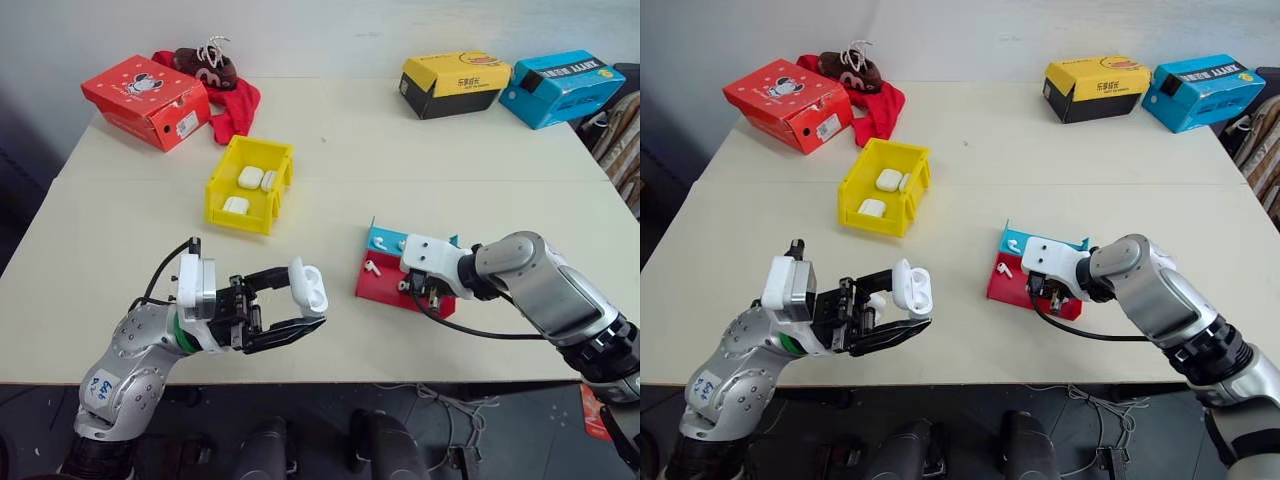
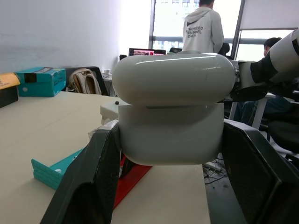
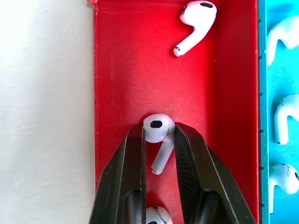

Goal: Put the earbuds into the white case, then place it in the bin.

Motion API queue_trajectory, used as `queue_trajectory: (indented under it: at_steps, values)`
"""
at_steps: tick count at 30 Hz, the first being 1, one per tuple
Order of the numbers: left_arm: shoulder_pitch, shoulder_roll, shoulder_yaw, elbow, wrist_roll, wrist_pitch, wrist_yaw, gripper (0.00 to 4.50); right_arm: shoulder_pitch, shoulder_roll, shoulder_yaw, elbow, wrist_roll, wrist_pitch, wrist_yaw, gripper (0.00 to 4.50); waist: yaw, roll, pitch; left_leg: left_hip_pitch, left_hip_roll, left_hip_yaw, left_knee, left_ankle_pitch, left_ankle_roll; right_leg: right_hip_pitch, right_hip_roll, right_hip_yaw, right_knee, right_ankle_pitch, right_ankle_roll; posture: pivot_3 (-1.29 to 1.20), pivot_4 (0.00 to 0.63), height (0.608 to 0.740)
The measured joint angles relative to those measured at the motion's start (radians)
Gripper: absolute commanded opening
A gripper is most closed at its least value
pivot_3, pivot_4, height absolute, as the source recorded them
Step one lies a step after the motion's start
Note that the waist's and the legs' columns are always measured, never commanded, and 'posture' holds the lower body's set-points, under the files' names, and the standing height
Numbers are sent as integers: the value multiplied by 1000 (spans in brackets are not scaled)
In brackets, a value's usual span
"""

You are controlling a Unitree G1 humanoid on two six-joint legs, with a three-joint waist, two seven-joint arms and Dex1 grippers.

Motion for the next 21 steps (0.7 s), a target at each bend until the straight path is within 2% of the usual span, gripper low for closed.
queue_trajectory:
  at_steps: [6, 9, 11, 12, 15, 18, 21]
  values:
    - [-9, 0, 4, 8, -1, -13, -18, 2781, 45, 0, -74, 8, 33, -23, 4, 432, 4, 0, 0, -1, 0, 0, 0, 0, 0, -1, 0, 0, 0, 0, 0, 0, 150, 740]
    - [-55, -6, 11, 44, -13, -10, -18, 2781, 110, 35, -276, 35, 163, -183, 47, 432, 6, 0, 0, -2, -1, 0, 0, -1, 1, -1, 0, 0, 0, 0, 1, 0, 150, 740]
    - [-97, -19, 9, 71, -19, -9, -23, 2781, 148, 48, -424, 26, 296, -280, 129, 432, 7, 1, 1, -2, -1, 0, 0, -1, 2, 0, 1, -1, -1, 1, 1, 0, 150, 740]
    - [-113, -32, 9, 92, -21, -11, -31, 2781, 163, 75, -504, 19, 380, -288, 149, 432, 6, 1, 1, 0, 0, 0, 0, -1, 2, 2, 2, -1, -1, 1, 1, 0, 150, 740]
    - [-162, -98, -6, 158, -24, -26, -60, 2781, 170, 275, -687, -17, 627, -285, 86, 432, -1, 0, 0, 0, 0, 1, 0, -1, 2, 2, 2, -1, 1, 1, 2, 0, 150, 740]
    - [-217, -154, -23, 208, -32, -36, -86, 2781, 165, 413, -706, -88, 753, -293, -7, 432, 0, 1, 1, 0, 0, 1, 0, -1, 2, 1, 2, 0, 2, 1, 1, 0, 150, 740]
    - [-273, -193, -35, 276, -40, -38, -120, 2781, 155, 537, -646, -154, 728, -420, -49, 432, 0, 1, 1, -1, -1, 1, 0, -1, 2, 0, 3, 0, 2, 1, 1, 0, 150, 740]
